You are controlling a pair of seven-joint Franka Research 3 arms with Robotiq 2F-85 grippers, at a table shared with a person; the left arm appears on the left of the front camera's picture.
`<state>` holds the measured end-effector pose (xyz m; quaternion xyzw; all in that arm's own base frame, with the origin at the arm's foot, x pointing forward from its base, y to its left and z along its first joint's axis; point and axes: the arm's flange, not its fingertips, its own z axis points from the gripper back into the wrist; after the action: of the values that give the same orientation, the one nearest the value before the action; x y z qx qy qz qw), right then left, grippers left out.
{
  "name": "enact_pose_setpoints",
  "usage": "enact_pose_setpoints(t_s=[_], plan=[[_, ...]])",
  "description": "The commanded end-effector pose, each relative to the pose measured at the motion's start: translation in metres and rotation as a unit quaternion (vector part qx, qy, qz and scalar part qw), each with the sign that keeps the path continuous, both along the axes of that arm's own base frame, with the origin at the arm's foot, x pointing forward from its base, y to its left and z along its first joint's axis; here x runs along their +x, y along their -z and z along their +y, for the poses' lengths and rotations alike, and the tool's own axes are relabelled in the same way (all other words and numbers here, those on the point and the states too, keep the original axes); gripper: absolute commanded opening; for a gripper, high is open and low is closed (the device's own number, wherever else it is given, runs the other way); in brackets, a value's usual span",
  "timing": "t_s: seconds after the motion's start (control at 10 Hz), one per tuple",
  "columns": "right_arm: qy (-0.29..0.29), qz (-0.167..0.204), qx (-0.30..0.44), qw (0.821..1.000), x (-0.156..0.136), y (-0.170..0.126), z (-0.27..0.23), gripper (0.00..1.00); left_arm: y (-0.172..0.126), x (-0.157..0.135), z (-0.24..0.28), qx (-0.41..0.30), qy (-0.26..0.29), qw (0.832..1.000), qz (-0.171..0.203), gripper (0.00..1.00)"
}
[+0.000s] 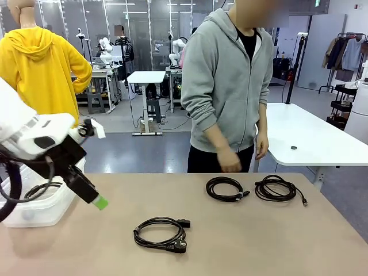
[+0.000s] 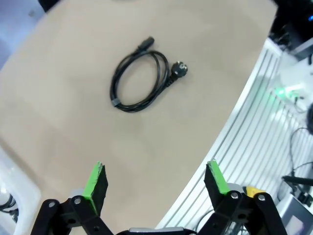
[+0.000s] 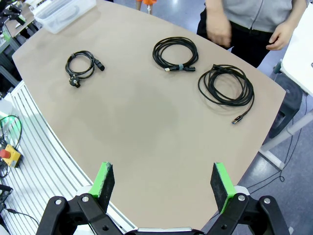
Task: Organize and store the cables.
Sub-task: Place the Power Cable into the Organizing box.
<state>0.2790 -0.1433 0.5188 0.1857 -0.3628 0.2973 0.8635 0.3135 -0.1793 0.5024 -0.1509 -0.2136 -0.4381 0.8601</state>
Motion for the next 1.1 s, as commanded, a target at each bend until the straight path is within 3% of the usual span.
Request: enact_pose_setpoints(t_s=[0.0,0.6,1.0], plan=[[-0.008,-0.004,0.001,1.000,0.000,0.000,-0.001,1.00,0.020,0.003,-0.028,0.029,0.000,1.000,0.003,1.00],[-0.008,-0.004,0.001,1.000,0.000,0.000,-0.001,1.00,0.049,0.035,-0.125,0.136,0.050,0.988,0.047,1.00],[-0.008,-0.004,0.001,1.000,0.000,0.000,-0.001,1.00,0.052,0.046,-0.139,0.153,0.042,0.986,0.052,1.00]])
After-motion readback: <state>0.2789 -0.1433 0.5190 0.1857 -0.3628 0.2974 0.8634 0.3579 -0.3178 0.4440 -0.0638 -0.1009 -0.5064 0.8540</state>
